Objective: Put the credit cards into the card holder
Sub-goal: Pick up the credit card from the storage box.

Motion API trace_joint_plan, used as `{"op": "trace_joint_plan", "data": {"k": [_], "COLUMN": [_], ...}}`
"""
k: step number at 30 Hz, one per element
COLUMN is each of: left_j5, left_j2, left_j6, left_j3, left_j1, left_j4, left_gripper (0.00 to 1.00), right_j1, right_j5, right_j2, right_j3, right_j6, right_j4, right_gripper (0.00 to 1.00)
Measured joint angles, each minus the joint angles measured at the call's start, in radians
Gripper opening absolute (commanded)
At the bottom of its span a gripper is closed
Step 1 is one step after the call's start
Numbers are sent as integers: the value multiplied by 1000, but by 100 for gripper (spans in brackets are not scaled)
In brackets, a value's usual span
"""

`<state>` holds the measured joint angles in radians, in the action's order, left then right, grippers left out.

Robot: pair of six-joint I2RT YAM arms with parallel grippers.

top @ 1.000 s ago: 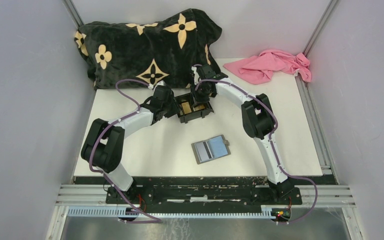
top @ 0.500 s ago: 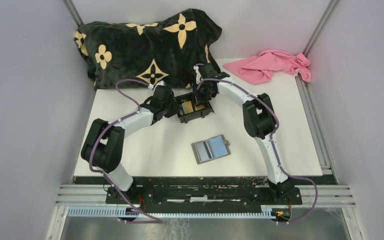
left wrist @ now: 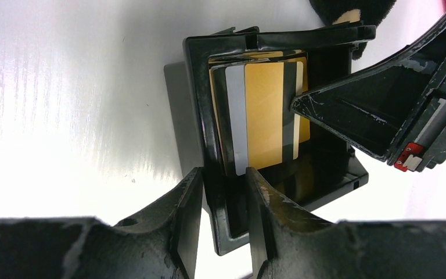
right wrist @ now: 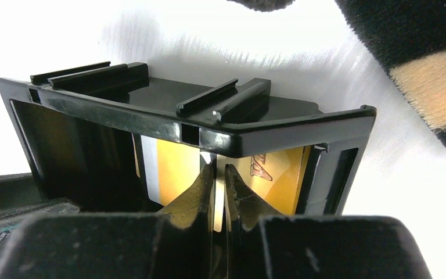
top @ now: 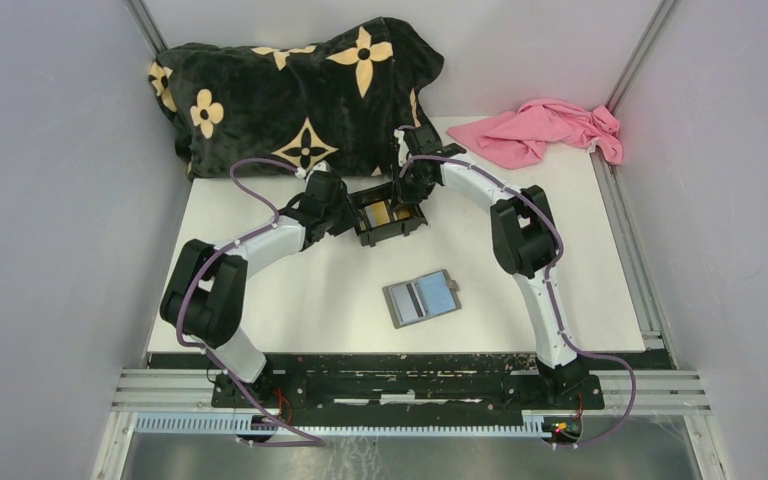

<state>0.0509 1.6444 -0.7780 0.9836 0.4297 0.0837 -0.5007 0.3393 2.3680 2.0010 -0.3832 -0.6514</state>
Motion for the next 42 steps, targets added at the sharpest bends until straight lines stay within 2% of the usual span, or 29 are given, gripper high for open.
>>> {"op": "trace_joint_plan", "data": {"k": [4,13,42], "left_j5": [0,1,19], "left_j2": [-5,-18,-124], "left_j6": [0,0,1], "left_j3": [-5,-7,-8], "left_j1": [0,0,0], "left_j4": [0,2,10], "left_gripper": [40,40,43], "right_j1": [7,19,35], "right_j5": [11,33,87], "right_j2": [-13,-47,-126], "right_j3": [-14,-29,-40], "right_j6": [-9,-17,-50], "right_j4": [10,29,76], "right_gripper": [4,2,1]}}
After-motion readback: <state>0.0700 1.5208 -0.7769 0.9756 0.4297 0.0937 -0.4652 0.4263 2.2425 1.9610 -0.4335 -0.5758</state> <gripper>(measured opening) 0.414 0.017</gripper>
